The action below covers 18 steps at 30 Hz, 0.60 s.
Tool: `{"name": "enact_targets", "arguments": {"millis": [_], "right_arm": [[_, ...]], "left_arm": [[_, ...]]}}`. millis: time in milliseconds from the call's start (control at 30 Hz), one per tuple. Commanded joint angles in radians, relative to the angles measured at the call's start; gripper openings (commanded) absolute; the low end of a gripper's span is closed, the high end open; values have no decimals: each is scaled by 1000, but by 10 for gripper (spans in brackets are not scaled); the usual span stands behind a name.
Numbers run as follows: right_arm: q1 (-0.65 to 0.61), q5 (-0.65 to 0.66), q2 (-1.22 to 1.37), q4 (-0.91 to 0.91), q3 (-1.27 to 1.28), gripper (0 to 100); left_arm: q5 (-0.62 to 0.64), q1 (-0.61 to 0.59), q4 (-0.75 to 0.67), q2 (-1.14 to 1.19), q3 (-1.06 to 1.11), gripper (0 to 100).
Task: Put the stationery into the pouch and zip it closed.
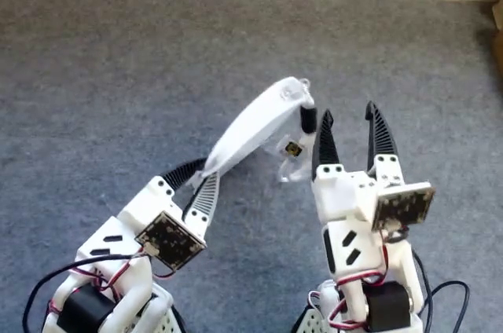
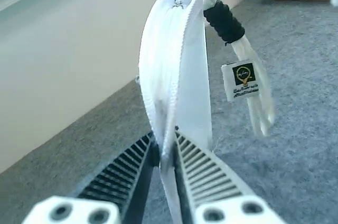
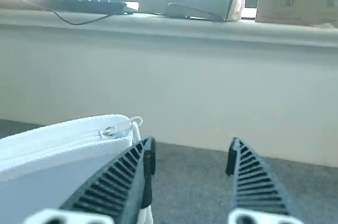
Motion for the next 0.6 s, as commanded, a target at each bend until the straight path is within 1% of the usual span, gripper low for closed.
{"name": "enact_targets", "arguments": {"millis": [0,100,200,333,467,567], "right_arm": [[-5,-69,-24,-1,-67,202],[-5,-120,-27,-1,-67,202],[-5,-124,-27,-2,-67,202],[-5,-124,-27,-2,-67,202],[-5,-124,-25,-2,-65,202],[-5,-124,-25,-2,-65,202]], "left_arm": [[-9,-85,-57,-7,1,5],[-14,-127,-92,-7,1,5],[-21,-180,-138,-5,-1,5],[-97,-245,-206,-5,-1,5],[-147,-314,-270,-5,-1,5],[-170,-341,-295,-5,2,5]]}}
